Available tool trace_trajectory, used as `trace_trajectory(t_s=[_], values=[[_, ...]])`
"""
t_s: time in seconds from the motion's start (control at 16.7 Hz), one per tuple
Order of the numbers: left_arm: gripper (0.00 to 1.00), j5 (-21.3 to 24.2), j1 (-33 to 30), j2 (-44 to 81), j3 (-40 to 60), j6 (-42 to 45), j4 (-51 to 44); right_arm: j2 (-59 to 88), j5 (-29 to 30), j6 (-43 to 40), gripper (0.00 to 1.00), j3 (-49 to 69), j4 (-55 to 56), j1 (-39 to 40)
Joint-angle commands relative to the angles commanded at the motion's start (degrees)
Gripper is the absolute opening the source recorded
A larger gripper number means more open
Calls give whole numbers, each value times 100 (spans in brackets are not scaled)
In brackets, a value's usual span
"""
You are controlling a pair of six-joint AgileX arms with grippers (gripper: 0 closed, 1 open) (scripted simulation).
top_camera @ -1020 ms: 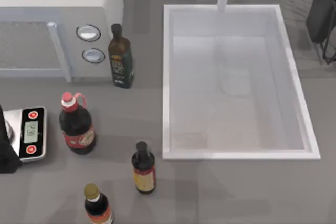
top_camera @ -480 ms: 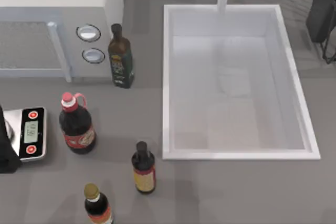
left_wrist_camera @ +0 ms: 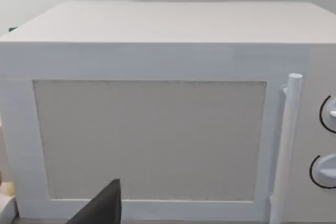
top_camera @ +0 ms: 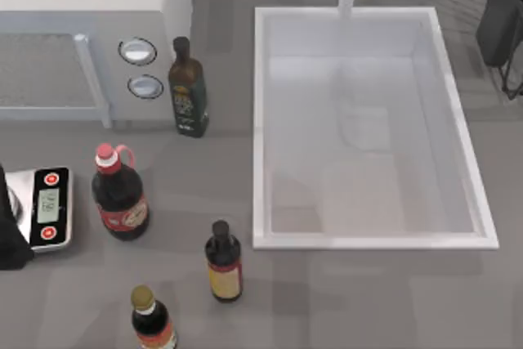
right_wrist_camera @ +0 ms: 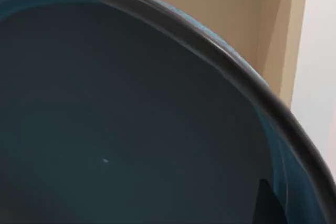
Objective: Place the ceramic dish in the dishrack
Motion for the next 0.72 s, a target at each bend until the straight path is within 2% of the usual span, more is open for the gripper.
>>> trace_trajectory(t_s=[0.42,0.72], values=[[100,0,0,0,0,0,0,2330,989,-25,0,-566,3025,954],[100,0,0,0,0,0,0,3047,1382,-9,0,-821,3885,1344]])
